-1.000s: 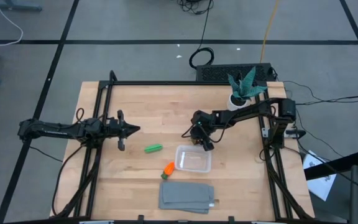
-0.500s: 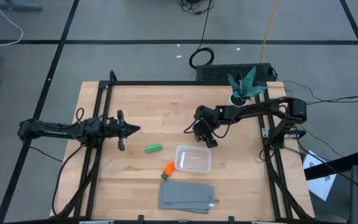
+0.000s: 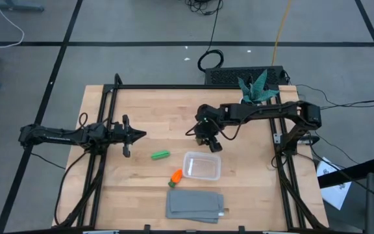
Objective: Pick and placing Produce into tupperware
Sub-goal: Put the red strawberry into the transparent bin
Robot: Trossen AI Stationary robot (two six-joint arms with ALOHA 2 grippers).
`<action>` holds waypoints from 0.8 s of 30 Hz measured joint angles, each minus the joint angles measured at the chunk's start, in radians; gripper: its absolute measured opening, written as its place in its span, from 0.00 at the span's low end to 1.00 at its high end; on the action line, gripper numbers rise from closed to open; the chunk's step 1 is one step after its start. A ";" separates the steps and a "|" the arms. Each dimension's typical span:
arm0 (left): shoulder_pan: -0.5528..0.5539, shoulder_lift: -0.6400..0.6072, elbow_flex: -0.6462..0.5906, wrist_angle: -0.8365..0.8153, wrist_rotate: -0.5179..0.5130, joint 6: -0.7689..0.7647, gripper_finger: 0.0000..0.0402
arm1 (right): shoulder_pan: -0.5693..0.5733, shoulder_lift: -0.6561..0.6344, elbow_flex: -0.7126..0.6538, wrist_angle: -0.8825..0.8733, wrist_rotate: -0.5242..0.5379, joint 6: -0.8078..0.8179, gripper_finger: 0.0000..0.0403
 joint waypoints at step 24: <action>0.000 0.000 0.000 0.000 0.001 -0.003 0.06 | 0.146 0.044 0.004 0.127 -0.007 -0.001 0.36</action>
